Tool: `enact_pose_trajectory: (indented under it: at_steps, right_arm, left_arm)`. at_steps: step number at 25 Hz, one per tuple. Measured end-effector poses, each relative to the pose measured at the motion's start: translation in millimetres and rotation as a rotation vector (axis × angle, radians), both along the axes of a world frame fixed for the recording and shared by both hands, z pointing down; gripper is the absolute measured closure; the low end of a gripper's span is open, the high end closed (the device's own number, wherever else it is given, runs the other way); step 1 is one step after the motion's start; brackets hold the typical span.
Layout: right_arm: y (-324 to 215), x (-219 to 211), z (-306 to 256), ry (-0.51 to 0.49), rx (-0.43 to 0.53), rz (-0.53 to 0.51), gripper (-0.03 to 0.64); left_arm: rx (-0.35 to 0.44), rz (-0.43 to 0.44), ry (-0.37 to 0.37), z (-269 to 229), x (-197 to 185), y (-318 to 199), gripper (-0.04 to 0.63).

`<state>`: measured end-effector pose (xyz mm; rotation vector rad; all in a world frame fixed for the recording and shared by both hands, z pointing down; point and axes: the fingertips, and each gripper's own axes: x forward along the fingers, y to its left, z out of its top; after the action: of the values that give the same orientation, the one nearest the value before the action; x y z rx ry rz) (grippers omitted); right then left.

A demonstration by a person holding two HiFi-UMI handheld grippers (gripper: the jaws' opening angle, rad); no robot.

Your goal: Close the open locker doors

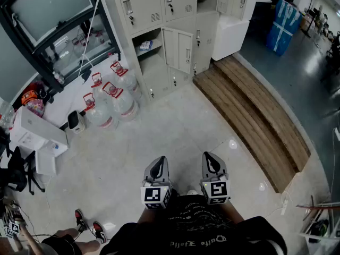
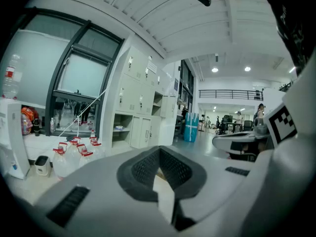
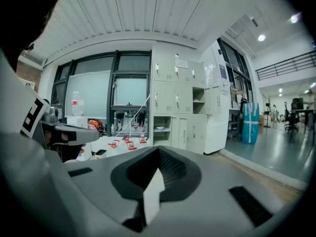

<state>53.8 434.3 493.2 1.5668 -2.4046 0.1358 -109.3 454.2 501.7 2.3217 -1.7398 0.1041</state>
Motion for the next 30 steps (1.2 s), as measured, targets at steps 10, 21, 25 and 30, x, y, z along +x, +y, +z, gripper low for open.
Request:
enact_pose_trajectory:
  at_steps: [10, 21, 25, 30]
  right_arm:
    - [-32.9, -38.6, -1.5, -0.056, 0.006, 0.043, 0.612]
    - [-74.8, -65.8, -0.4, -0.088, 0.019, 0.128, 0.612]
    - [-91.4, -71.0, 6.1, -0.082, 0.006, 0.122, 0.612]
    - [-132.4, -65.4, 14.8, -0.078, -0.001, 0.084, 0.611]
  left_arm:
    - [0.002, 0.065, -0.005, 2.5, -34.4, -45.7, 0.588]
    - [-0.008, 0.121, -0.002, 6.1, -75.4, -102.2, 0.588]
    - [-0.030, 0.117, -0.019, 15.9, -81.9, -115.9, 0.588]
    - [-0.045, 0.087, 0.000, 25.1, -75.0, -149.8, 0.588]
